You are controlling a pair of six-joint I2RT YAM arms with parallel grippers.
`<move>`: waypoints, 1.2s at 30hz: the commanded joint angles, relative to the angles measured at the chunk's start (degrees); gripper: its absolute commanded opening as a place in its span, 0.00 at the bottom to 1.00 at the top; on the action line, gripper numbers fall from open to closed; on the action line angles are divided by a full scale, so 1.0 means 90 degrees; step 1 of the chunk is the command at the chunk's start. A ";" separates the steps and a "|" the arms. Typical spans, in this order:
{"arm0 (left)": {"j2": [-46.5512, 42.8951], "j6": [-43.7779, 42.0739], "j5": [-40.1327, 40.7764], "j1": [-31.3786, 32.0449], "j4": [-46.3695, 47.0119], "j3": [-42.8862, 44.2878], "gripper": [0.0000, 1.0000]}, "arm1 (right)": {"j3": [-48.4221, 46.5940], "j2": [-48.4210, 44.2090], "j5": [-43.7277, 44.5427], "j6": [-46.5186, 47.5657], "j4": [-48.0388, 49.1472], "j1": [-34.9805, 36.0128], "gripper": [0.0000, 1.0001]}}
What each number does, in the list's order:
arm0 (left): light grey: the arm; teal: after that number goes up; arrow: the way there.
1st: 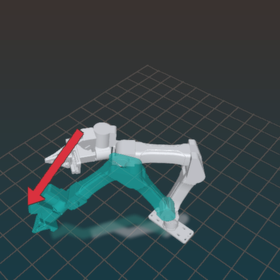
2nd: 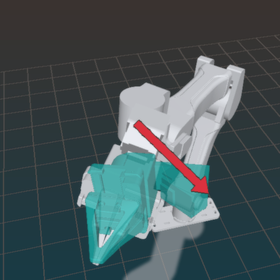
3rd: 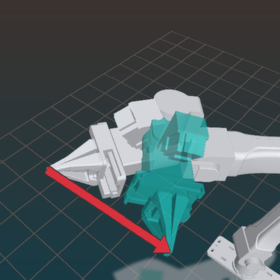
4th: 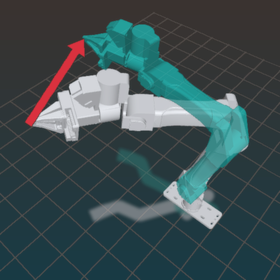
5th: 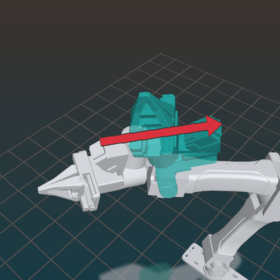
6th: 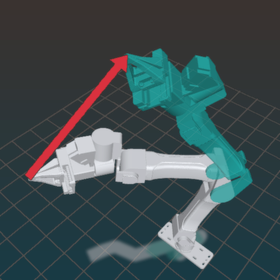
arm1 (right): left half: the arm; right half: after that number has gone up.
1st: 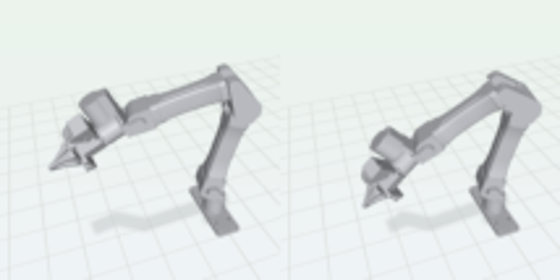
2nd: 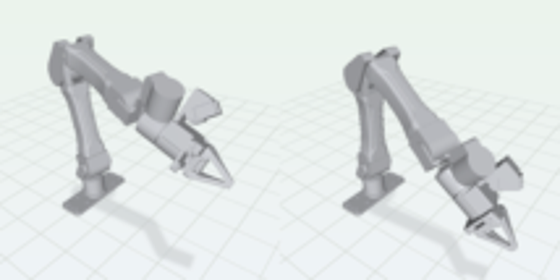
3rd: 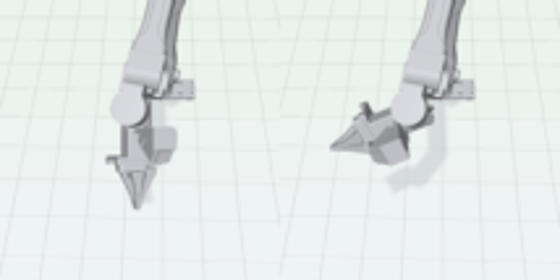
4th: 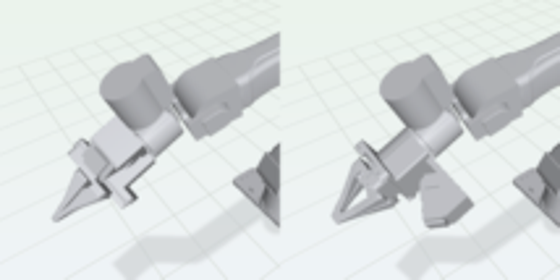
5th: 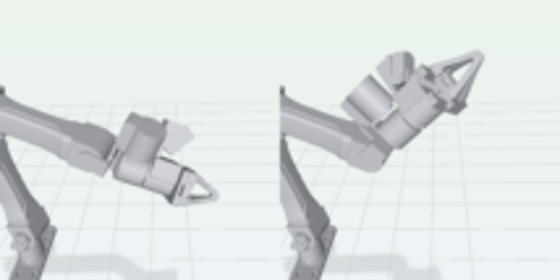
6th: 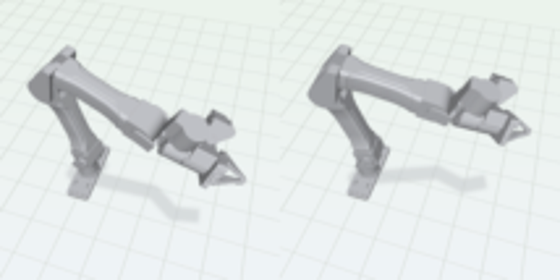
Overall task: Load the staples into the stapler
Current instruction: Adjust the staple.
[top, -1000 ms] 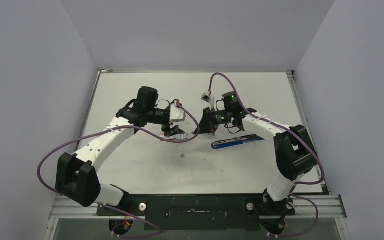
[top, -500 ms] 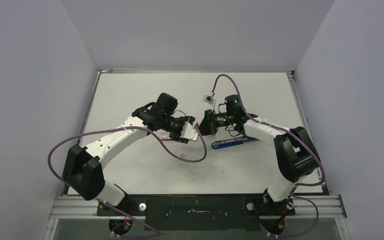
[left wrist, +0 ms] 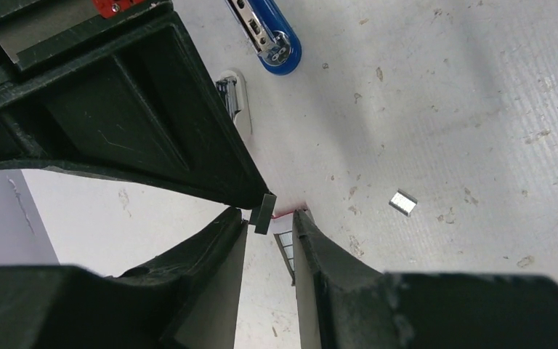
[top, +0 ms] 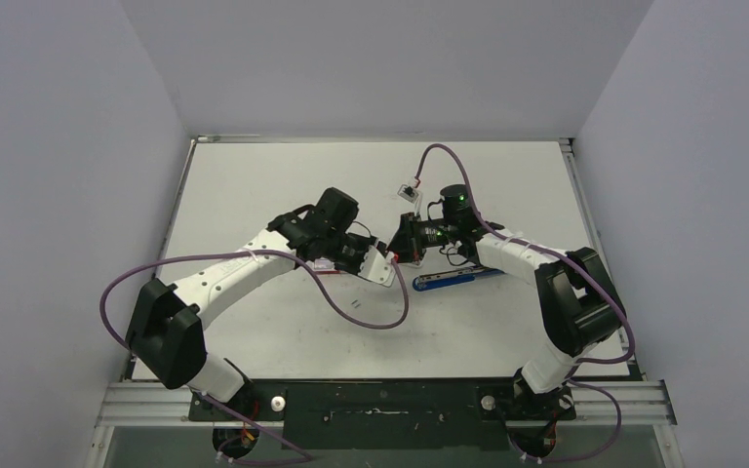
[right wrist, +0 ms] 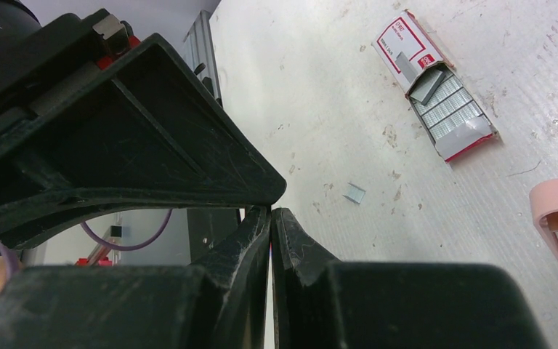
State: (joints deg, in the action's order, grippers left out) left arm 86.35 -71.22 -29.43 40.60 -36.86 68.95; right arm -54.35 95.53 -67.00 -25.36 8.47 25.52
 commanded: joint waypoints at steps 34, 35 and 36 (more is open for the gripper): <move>-0.0013 0.0574 0.0169 0.0028 0.0149 0.0112 0.00 | -0.0671 -0.0463 0.0267 0.1832 -0.1411 -0.0241 0.34; -0.0043 0.0689 0.0048 -0.0036 0.0150 0.0101 0.00 | -0.0753 -0.0496 0.0296 0.2121 -0.1658 -0.0281 0.34; -0.0081 0.0825 -0.0153 -0.0106 0.0158 0.0095 0.00 | -0.0822 -0.0537 0.0321 0.2360 -0.1835 -0.0325 0.35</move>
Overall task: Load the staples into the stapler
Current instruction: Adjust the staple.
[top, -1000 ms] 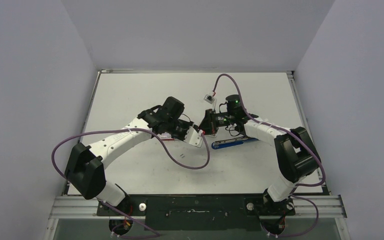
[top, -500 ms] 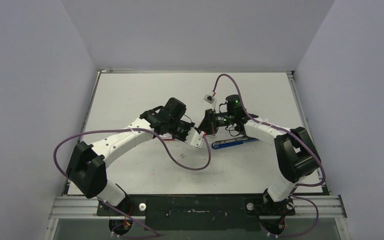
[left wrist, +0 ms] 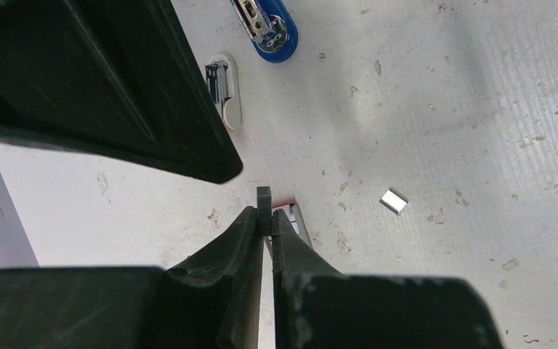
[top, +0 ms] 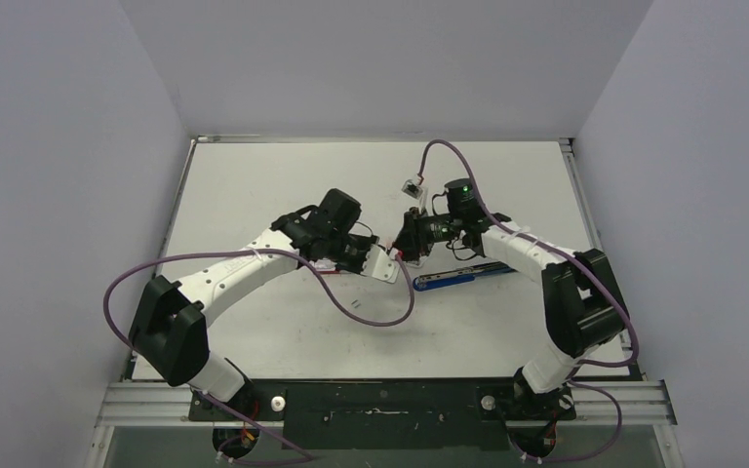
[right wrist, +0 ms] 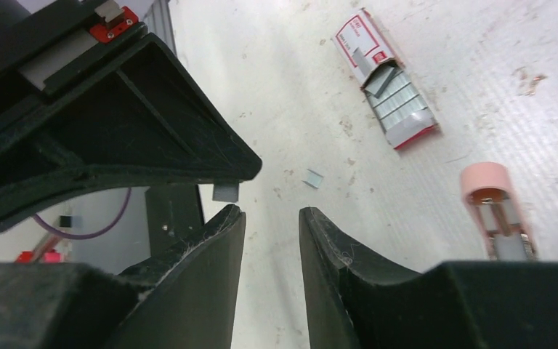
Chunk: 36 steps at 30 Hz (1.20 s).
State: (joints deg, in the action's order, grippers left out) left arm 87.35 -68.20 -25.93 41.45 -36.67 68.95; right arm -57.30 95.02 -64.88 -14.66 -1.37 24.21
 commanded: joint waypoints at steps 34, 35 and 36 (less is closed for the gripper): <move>0.0151 0.7214 -0.4082 -0.1188 0.2741 -0.0239 0.02 | -0.1513 -0.1264 -0.0437 0.3571 -0.2465 0.0284 0.31; 0.0157 0.7187 -0.4083 -0.1188 0.2723 -0.0248 0.02 | -0.1517 -0.1254 -0.0432 0.3569 -0.2465 0.0286 0.29; 0.0165 0.7171 -0.4077 -0.1188 0.2706 -0.0242 0.02 | -0.1531 -0.1247 -0.0437 0.3569 -0.2465 0.0291 0.27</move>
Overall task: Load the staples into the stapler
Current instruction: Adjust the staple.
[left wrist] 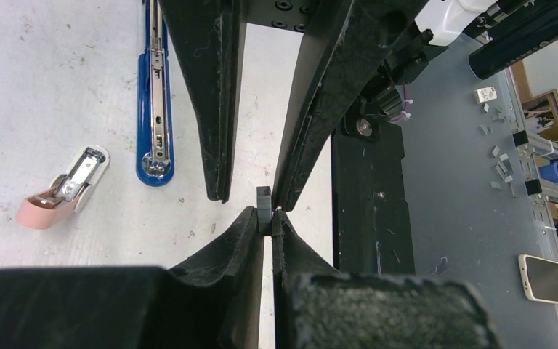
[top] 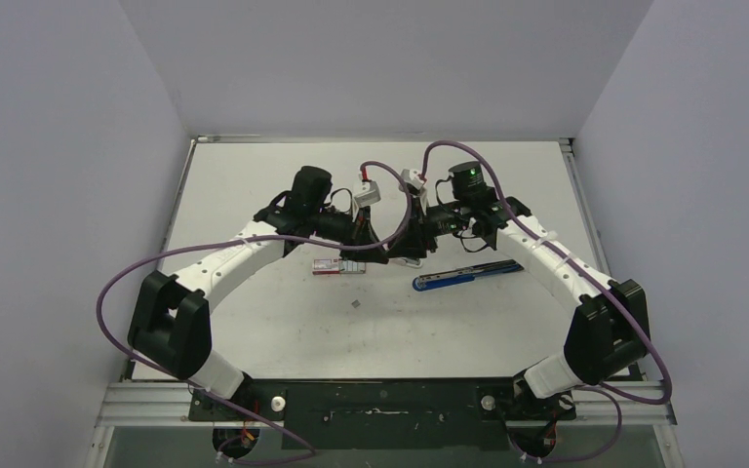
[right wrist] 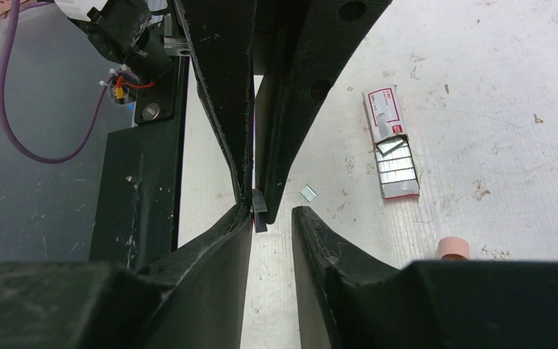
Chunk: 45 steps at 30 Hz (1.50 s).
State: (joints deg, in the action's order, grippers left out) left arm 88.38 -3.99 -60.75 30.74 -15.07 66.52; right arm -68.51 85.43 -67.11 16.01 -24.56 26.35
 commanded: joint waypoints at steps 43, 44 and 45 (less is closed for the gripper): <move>0.0211 -0.2515 0.1463 -0.0591 0.1277 -0.0284 0.71 | 0.1813 -0.0182 0.0447 -0.4204 0.3515 -0.1721 0.05; 0.0362 -0.2671 0.1487 -0.0564 0.1276 -0.0205 0.72 | 0.1854 -0.0148 0.0465 -0.4265 0.3562 -0.1825 0.05; 0.0512 -0.2843 0.1507 -0.0528 0.1245 -0.0099 0.72 | 0.1884 -0.0122 0.0467 -0.4294 0.3576 -0.1896 0.05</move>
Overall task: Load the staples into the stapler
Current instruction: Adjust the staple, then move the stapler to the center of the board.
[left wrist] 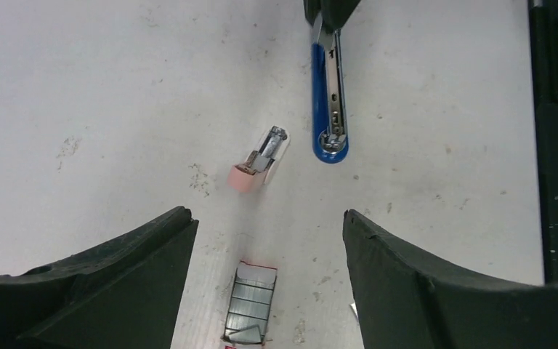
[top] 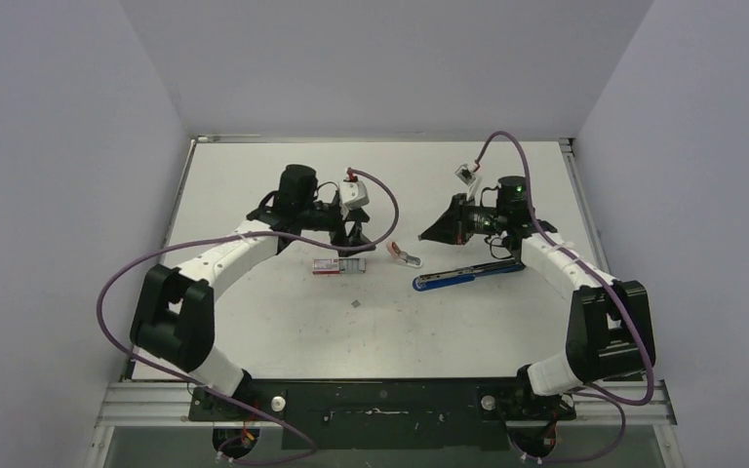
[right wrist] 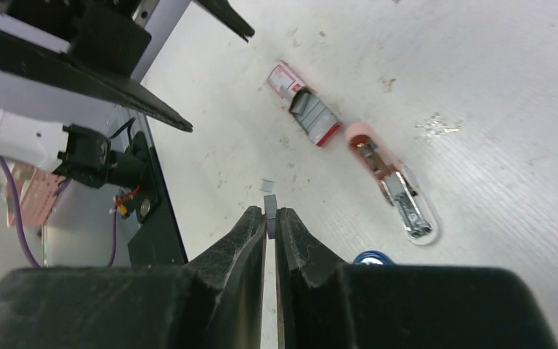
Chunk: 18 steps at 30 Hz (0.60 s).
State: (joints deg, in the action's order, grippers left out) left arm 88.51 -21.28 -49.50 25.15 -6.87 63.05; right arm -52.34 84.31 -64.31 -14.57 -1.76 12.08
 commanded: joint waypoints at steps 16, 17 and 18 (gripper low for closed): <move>0.2744 -0.3459 0.0770 0.0752 -0.1854 0.2448 0.73 | 0.0006 -0.0119 0.0120 0.0468 -0.0166 -0.0665 0.05; 0.2810 -0.3542 0.0774 0.0776 -0.1945 0.2508 0.72 | 0.0034 -0.0120 0.0115 0.0484 -0.0188 -0.0710 0.05; 0.2857 -0.3622 0.0780 0.0800 -0.2042 0.2559 0.71 | 0.0050 -0.0120 0.0101 0.0494 -0.0191 -0.0750 0.05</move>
State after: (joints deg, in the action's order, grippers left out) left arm 112.44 -47.83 -42.65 31.57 -19.44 82.28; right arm -51.09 84.53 -63.00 -13.45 -2.85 6.70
